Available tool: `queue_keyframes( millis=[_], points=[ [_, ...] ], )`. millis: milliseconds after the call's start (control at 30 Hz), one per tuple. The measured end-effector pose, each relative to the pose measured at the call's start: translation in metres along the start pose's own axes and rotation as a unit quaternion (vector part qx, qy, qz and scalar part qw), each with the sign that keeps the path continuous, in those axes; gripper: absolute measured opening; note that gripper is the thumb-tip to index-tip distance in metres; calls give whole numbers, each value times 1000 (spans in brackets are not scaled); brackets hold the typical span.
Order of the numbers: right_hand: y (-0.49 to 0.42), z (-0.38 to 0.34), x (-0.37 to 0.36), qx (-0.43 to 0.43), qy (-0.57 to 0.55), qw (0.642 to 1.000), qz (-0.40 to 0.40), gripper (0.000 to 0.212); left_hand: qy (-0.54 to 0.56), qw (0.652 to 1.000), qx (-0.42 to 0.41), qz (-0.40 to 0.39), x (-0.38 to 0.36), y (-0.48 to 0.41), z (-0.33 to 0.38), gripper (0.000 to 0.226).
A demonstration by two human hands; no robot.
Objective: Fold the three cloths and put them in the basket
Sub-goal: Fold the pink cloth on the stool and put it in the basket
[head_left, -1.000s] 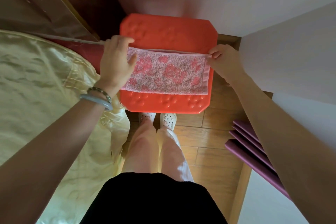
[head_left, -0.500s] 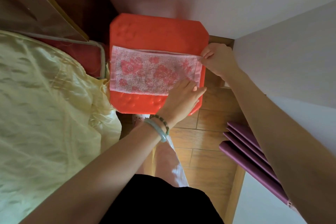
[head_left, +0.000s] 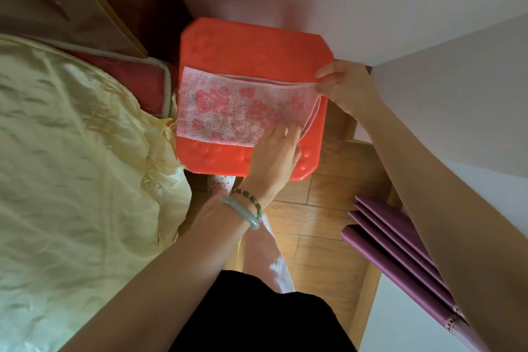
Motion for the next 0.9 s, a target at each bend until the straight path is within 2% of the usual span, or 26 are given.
queue_keyframes(
  millis=[100, 267, 400, 500, 567, 900],
  points=[
    [4, -29, -9, 5, -36, 999, -22, 25, 5, 997, 77, 31, 25, 10, -23, 14],
    [6, -85, -47, 58, 19, 998, -26, 21, 6, 968, 241, 72, 64, 31, -81, 19],
    [4, -116, -85, 71, 30, 996, -35, 21, 53, 923, 374, 66, 81, 48, -134, 12],
    [2, -128, -111, 66, 29, 997, -40, 22, 135, 883, 443, 76, 86, 61, -167, 12],
    [2, -135, -125, 63, 24, 997, -42, 23, 156, 865, 469, 86, 92, 69, -182, 13],
    [-2, -158, -156, 68, 65, 995, -21, 24, 137, 855, 488, 108, 111, 74, -206, 11]
  ],
)
Point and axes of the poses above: each hand's wrist, its own y-axis away from the middle knuckle, its own x-axis out of the back of the hand, z = x × y, the point moved 10 cm from there along -y, towards the middle knuckle, and after that the axes turned 6 degrees about z, right-handed, at the moved point
